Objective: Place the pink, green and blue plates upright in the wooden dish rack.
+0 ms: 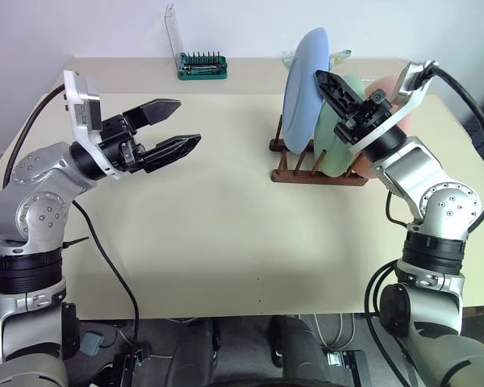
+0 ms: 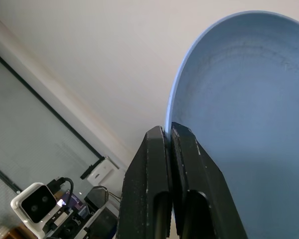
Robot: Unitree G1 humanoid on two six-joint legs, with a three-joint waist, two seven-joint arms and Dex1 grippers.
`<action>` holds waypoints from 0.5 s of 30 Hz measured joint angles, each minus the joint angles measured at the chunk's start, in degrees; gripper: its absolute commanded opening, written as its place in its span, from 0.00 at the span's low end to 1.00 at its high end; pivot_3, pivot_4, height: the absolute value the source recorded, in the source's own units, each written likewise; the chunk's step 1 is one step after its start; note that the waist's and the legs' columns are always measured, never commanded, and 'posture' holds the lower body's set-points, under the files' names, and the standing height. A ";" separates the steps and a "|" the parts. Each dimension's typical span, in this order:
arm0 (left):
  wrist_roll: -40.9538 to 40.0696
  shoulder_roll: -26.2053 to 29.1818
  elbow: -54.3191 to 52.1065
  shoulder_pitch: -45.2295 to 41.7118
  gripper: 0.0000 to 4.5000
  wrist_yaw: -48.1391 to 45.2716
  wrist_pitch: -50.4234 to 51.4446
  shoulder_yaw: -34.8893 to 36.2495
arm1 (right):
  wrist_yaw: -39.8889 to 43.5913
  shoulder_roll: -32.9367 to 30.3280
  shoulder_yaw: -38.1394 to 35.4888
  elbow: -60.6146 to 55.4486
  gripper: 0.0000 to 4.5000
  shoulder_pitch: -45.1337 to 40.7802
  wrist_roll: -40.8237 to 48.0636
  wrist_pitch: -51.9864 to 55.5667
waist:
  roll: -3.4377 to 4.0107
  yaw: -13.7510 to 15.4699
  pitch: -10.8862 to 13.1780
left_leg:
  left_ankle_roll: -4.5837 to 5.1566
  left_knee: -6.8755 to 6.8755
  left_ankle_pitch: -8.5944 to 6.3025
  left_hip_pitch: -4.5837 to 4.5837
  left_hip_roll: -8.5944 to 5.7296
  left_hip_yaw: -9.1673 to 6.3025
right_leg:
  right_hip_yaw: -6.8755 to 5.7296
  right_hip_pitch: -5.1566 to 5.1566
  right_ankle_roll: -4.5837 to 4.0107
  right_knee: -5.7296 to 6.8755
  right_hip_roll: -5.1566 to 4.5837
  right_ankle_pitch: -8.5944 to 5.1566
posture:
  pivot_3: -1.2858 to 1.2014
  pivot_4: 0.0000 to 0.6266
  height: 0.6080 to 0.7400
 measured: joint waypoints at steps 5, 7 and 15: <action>0.13 -0.01 0.01 -0.05 0.99 0.10 0.00 0.00 | 0.68 0.16 0.03 0.00 0.00 0.93 -1.23 0.01 | 0.00 0.03 0.00 | 0.00 0.00 0.00 0.00 0.00 0.00 | 0.00 0.00 0.00 0.00 0.00 0.00 | 0.52 0.24 0.88; 0.16 -0.01 0.03 -0.06 0.99 0.15 0.00 0.00 | 0.77 0.28 0.26 0.06 0.00 1.95 -2.31 0.01 | 0.00 0.02 0.00 | 0.00 0.00 0.00 0.00 0.00 0.00 | 0.00 0.00 0.00 0.00 0.00 0.00 | 0.52 0.24 0.88; 0.28 -0.01 0.06 -0.07 1.00 0.39 0.01 -0.02 | 2.91 0.68 1.48 0.00 0.52 2.70 -7.38 -0.60 | 0.00 0.00 0.00 | 0.00 0.00 0.00 0.00 0.00 -0.01 | 0.00 0.00 0.00 0.00 0.00 0.00 | 0.52 0.24 0.88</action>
